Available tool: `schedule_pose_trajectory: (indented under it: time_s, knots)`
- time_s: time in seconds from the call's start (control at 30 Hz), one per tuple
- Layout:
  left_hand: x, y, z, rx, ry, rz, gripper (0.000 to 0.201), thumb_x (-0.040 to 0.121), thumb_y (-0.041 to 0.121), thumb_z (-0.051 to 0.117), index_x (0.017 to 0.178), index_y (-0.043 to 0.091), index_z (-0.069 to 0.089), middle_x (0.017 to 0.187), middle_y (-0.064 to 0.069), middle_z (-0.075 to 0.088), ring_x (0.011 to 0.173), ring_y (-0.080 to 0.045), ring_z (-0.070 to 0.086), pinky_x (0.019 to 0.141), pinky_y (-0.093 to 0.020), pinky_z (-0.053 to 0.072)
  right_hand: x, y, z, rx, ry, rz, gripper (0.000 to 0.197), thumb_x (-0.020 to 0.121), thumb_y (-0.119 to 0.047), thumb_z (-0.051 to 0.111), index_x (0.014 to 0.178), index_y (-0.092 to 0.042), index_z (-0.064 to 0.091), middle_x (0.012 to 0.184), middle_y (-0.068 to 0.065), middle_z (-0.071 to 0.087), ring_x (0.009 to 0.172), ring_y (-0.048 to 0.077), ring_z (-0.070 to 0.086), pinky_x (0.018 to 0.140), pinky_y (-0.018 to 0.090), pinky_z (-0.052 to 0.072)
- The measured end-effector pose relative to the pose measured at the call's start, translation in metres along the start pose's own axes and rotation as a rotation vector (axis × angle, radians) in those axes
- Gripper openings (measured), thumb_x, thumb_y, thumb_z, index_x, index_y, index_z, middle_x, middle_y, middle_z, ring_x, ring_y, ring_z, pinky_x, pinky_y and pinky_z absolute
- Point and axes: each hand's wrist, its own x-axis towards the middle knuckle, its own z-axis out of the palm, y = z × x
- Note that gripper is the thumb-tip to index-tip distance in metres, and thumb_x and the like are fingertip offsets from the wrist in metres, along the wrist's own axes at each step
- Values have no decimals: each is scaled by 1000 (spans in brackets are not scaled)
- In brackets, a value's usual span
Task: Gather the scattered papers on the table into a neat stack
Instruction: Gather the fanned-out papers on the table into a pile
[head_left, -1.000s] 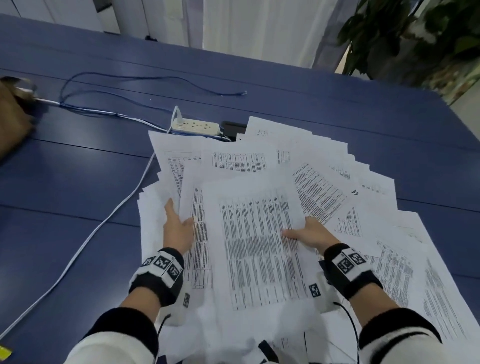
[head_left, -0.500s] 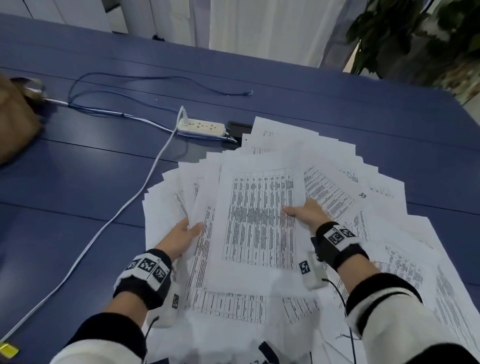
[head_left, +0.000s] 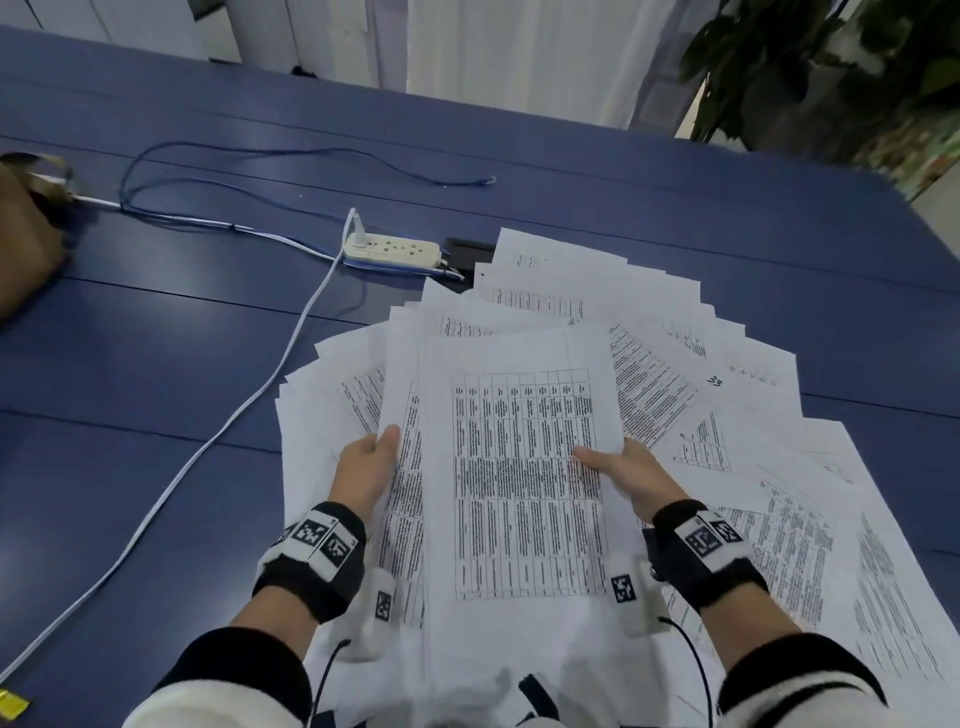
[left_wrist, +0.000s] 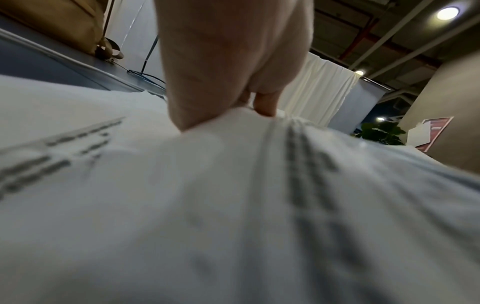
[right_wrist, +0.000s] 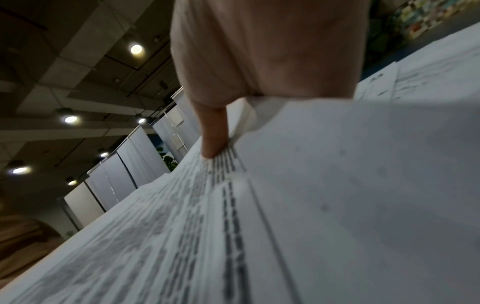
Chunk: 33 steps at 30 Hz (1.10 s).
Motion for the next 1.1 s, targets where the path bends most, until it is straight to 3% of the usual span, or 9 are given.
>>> schedule_pose_trajectory:
  time_s: [0.13, 0.2, 0.27, 0.4, 0.5, 0.63, 0.77, 0.9, 1.1]
  knots:
    - [-7, 2, -2, 70, -100, -78, 48, 97, 45, 35, 119, 6, 52, 121, -10, 53, 126, -26, 44, 101, -31, 35, -2, 0, 12, 69, 58, -42, 46, 88, -22, 62, 129, -5, 49, 119, 6, 58, 110, 20, 51, 99, 35, 35]
    - [-9, 3, -2, 28, -166, -100, 82, 88, 66, 30, 142, 4, 33, 147, -10, 37, 138, -26, 32, 114, -38, 25, -3, 1, 22, 45, 65, -66, 48, 88, -24, 62, 130, -8, 48, 124, 6, 58, 112, 22, 53, 98, 37, 38]
    - [-13, 3, -3, -59, -209, -74, 89, 83, 70, 33, 149, 12, 19, 153, -3, 26, 142, -23, 25, 117, -42, 20, -5, 4, 31, 30, 38, -62, 51, 87, -25, 62, 133, -10, 46, 127, 6, 58, 116, 24, 53, 101, 39, 38]
    - [-20, -3, -5, -10, -265, 58, 64, 78, 24, 72, 134, 13, 43, 127, -3, 58, 120, -24, 54, 103, -39, 40, -10, 6, 35, 6, 27, -93, 46, 86, -23, 64, 128, -8, 50, 120, 7, 62, 113, 25, 57, 102, 40, 42]
    - [-22, -5, -11, -74, -279, 29, 46, 80, 1, 66, 123, 9, 51, 117, -9, 64, 109, -26, 61, 102, -44, 43, -14, 5, 27, 33, 59, -152, 42, 82, -21, 68, 119, -8, 55, 108, 6, 64, 104, 23, 60, 95, 39, 47]
    - [-21, -1, -19, -160, -395, -10, 35, 84, -6, 57, 117, 5, 55, 111, -12, 68, 95, -22, 68, 86, -34, 55, -13, -2, 16, 199, 44, -194, 61, 79, -16, 71, 132, -14, 41, 111, -1, 60, 99, 17, 61, 89, 34, 50]
    - [-18, 0, -15, -117, -321, -83, 47, 83, 4, 65, 127, 7, 48, 123, -14, 61, 111, -31, 59, 102, -49, 42, -9, -2, 17, 212, -26, -91, 64, 85, -18, 65, 140, -9, 33, 135, 8, 51, 114, 23, 55, 104, 40, 40]
    - [-32, -10, -4, -50, -361, -124, 66, 77, 23, 72, 134, 14, 41, 126, -6, 59, 116, -27, 56, 106, -50, 38, -19, 13, 17, 61, -48, -83, 51, 90, -18, 59, 137, -10, 41, 137, 6, 51, 115, 18, 52, 101, 31, 35]
    - [-50, -20, 4, -50, -420, -146, 39, 84, 11, 64, 119, 16, 48, 108, -2, 61, 111, -27, 55, 106, -45, 38, -27, 48, 17, -9, -2, -71, 66, 83, -14, 67, 140, -15, 35, 140, 3, 48, 128, 21, 46, 112, 45, 30]
